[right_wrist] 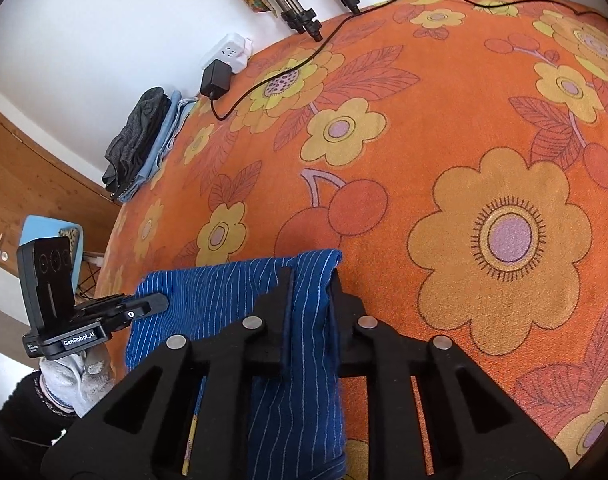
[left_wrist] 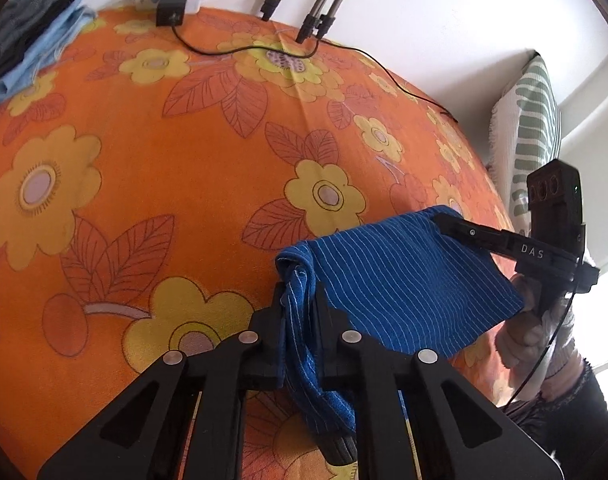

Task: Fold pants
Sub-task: 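Carry the folded briefs with both tools to the clothes stack by the wall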

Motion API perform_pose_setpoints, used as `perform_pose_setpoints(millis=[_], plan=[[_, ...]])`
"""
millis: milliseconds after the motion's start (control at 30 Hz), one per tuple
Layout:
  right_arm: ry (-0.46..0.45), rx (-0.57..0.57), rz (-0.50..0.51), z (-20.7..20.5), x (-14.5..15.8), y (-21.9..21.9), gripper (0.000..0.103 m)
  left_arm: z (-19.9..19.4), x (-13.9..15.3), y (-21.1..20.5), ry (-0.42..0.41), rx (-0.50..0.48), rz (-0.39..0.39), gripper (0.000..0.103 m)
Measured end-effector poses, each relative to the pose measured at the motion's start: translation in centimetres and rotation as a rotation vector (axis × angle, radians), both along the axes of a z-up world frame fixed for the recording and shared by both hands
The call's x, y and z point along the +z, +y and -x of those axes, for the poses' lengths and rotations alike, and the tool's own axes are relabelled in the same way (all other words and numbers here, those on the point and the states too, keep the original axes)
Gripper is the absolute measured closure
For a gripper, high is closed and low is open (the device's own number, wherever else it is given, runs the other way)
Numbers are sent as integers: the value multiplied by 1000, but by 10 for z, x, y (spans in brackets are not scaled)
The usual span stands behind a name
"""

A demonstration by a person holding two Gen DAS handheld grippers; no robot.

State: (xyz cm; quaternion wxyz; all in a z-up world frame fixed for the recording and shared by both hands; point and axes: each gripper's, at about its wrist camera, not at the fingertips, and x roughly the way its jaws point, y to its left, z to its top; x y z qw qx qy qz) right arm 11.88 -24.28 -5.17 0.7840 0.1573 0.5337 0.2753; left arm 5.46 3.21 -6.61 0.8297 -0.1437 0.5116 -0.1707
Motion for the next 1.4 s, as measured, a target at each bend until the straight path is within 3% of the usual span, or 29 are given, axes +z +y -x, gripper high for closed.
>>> perform_pose_setpoints(millis=[367,667,933,1133,1400], plan=[[-159,-38,-42,20,50,-6,91,22,59,-1,-260,11,-92,96],[-360,-84,-72,43,117,1,91,39,103,2,-448,36,-156,96],[-468,-70,-55,57,146,26,91,50,126,19,-525,78,-163,96],[-520,-36,-35,61,161,56,91,55,135,43,-537,121,-153,96],[-586,42,-50,58,184,114,91,56,153,101,-543,226,-135,96]])
